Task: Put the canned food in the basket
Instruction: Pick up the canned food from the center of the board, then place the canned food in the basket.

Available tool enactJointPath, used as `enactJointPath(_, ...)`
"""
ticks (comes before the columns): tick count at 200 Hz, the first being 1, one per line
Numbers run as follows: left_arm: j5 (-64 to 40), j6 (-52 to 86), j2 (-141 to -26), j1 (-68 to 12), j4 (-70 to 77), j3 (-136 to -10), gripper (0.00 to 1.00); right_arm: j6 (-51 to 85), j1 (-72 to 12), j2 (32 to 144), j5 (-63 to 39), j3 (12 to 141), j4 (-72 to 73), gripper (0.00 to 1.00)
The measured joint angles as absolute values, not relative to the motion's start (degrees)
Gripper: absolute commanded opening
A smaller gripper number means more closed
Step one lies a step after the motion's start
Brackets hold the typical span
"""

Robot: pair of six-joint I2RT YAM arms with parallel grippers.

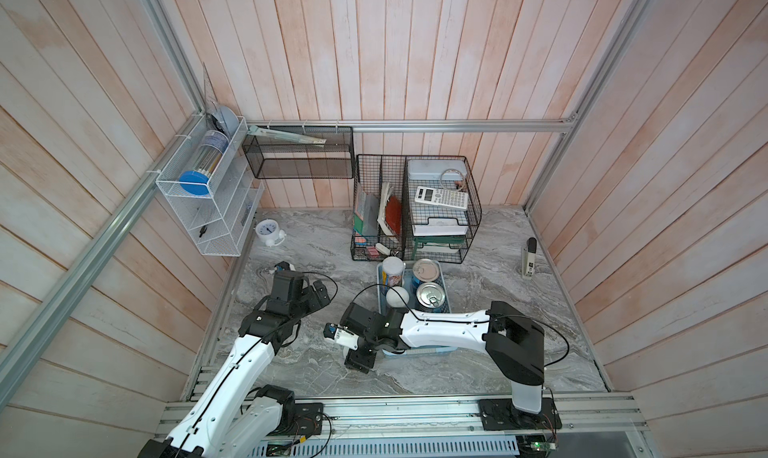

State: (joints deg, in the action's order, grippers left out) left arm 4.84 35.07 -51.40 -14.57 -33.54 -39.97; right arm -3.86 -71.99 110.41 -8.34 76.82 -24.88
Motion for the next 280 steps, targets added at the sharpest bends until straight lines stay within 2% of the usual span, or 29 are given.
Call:
enactJointPath(30,5.87,36.45,-49.52,-15.25,-33.43,-39.88,1.0,-2.81,-72.53,105.97,-7.81,76.62,-27.33,0.55)
enactJointPath(73,6.46,37.6,-49.06,-15.55,-33.21,-38.94,1.0,-0.25,-72.62,93.8,-6.2,76.88,-29.8,0.55)
enactJointPath(113,6.87,37.82,-49.06,-18.35,-31.35,-37.45,1.0,5.41,-72.71,81.1,3.46,73.71,-31.77,0.59)
enactJointPath(163,9.63,38.61,-51.37,-27.24,-27.42,-36.93,1.0,12.78,-69.04,66.26,12.51,65.45,-38.65,0.61)
enactJointPath(213,11.88,40.36,-53.95,-31.92,-25.43,-34.81,1.0,14.98,-60.16,64.99,12.14,55.4,-39.2,0.61)
enactJointPath(280,14.02,41.25,-54.98,-34.3,-24.36,-34.81,1.0,14.28,-55.64,70.7,9.56,51.66,-36.97,0.61)
